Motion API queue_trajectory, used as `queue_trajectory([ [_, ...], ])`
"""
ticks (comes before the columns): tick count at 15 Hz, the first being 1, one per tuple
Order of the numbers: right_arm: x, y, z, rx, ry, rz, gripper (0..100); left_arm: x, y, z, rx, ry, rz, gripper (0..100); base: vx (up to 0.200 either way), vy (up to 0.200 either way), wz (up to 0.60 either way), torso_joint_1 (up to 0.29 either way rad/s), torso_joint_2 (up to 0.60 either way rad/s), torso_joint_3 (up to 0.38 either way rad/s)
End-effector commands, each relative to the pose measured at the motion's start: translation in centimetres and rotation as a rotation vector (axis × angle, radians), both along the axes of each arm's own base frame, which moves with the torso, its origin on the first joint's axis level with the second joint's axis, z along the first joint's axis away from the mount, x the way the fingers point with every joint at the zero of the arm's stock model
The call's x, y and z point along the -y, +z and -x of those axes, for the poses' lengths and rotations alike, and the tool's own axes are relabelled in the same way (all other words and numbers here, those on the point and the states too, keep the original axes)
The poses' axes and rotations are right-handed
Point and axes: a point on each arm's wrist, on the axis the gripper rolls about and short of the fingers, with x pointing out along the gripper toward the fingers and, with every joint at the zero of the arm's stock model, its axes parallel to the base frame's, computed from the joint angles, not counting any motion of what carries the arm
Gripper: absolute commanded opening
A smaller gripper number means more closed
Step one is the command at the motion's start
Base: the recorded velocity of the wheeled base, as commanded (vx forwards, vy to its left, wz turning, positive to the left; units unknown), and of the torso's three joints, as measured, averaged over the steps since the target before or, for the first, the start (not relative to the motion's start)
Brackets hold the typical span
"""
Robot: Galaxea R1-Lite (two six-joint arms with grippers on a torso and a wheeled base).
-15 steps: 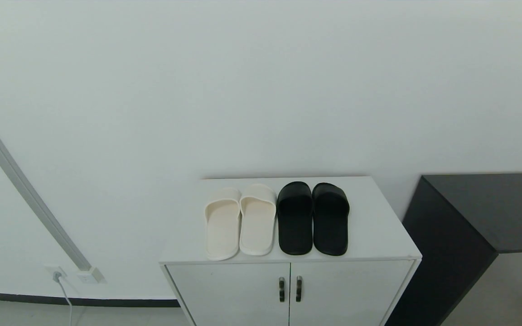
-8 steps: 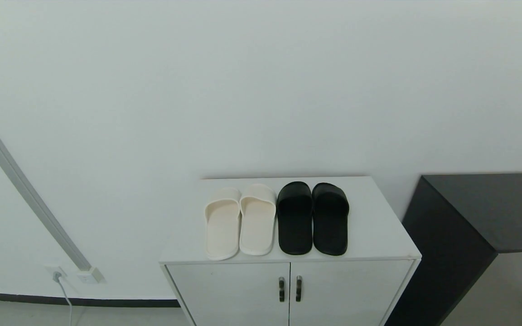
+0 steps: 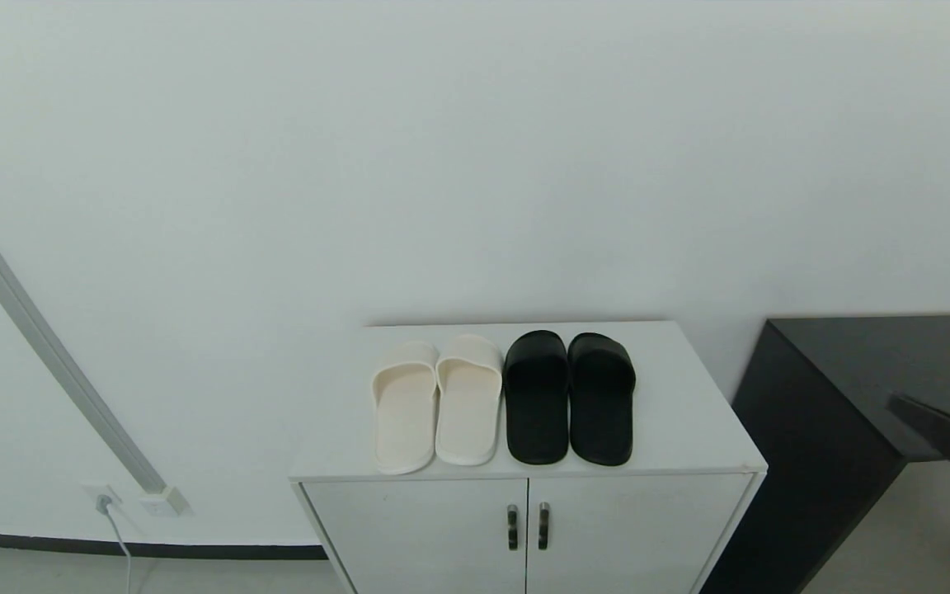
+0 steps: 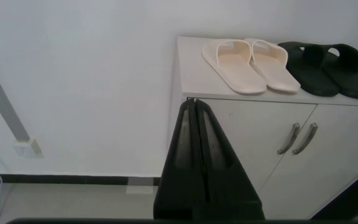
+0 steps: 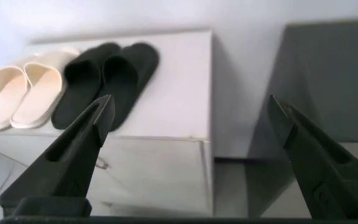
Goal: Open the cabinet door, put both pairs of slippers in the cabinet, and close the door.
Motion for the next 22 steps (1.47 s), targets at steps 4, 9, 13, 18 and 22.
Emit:
queue_trajectory([
  [4, -12.0, -1.6, -7.8, -0.101, 0.031, 0.031, 100, 0.0, 0.0, 0.0, 0.0, 0.001, 0.0, 0, 0.0, 0.0, 0.0, 0.0, 0.0, 0.0],
  [9, -19.2, -4.0, -10.2, -0.117, 0.011, -0.007, 100, 0.0, 0.0, 0.0, 0.002, -0.001, 0.0, 0, 0.0, 0.0, 0.0, 0.0, 0.0, 0.0],
  [13, -21.7, -5.6, -12.8, -0.114, -0.03, 0.008, 100, 0.0, 0.0, 0.0, 0.0, -0.001, 0.0, 0, 0.0, 0.0, 0.0, 0.0, 0.0, 0.0],
  [18, -23.6, -7.7, -15.5, -0.114, -0.048, 0.011, 100, 0.0, 0.0, 0.0, 0.002, -0.001, 0.0, 0, 0.0, 0.0, 0.0, 0.0, 0.0, 0.0],
  [22, -24.4, -10.1, -18.7, -0.112, -0.087, 0.017, 100, 0.0, 0.0, 0.0, 0.0, -0.001, 0.002, 0, 0.0, 0.0, 0.0, 0.0, 0.0, 0.0],
])
